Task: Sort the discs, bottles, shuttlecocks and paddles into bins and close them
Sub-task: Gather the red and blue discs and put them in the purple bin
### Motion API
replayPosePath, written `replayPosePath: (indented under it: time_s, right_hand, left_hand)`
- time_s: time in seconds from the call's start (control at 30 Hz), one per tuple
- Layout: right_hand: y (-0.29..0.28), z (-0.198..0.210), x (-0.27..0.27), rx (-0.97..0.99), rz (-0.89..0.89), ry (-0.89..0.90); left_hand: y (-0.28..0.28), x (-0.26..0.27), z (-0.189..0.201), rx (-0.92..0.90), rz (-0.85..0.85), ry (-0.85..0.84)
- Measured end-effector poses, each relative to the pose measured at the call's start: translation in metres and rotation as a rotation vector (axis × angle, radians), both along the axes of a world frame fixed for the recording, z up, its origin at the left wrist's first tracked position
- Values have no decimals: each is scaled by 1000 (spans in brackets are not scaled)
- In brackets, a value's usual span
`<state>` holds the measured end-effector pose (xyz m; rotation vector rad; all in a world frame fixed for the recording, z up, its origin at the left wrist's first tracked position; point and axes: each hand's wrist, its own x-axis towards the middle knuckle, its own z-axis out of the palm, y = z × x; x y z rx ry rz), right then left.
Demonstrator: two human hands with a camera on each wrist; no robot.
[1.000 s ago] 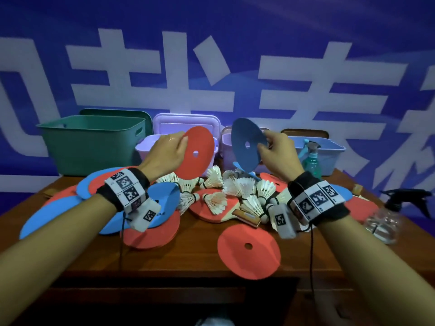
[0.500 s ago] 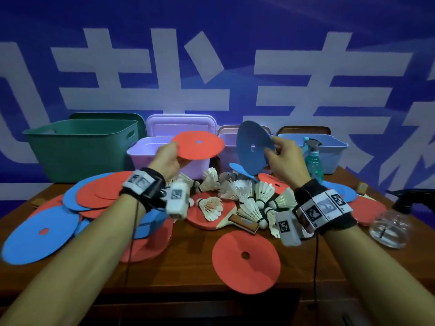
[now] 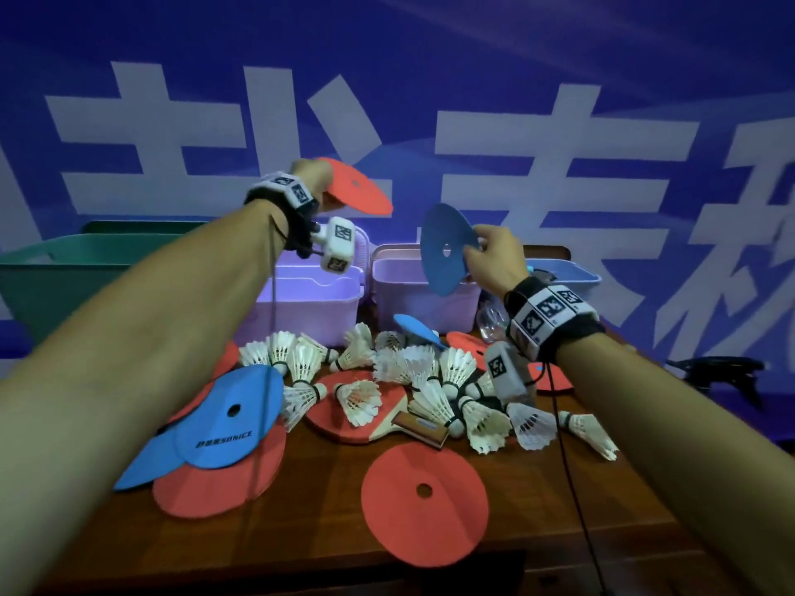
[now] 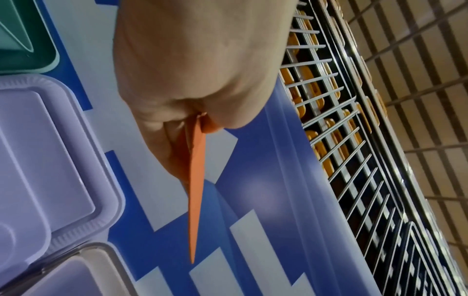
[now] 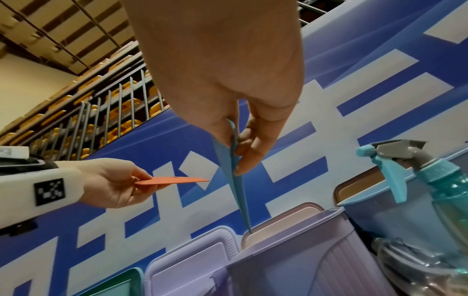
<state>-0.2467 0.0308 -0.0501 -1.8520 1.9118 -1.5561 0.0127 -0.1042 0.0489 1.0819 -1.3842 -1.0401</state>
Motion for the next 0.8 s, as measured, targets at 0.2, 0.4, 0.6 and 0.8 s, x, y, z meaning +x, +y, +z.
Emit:
replayPosePath:
  time_s: [0.2, 0.4, 0.6, 0.8]
  right_hand:
    - [-17, 10, -14, 87, -24, -136]
    - [-39, 8, -21, 126, -70, -195]
    - [-48, 9, -31, 90, -163, -221]
    - [-69, -1, -44, 13, -228, -180]
  left_hand:
    - [-25, -50, -50, -13, 35, -266]
    - [-27, -67, -62, -62, 186, -366]
    - [-33, -75, -60, -561, 265, -945]
    - [-55, -99, -83, -777, 261, -1343]
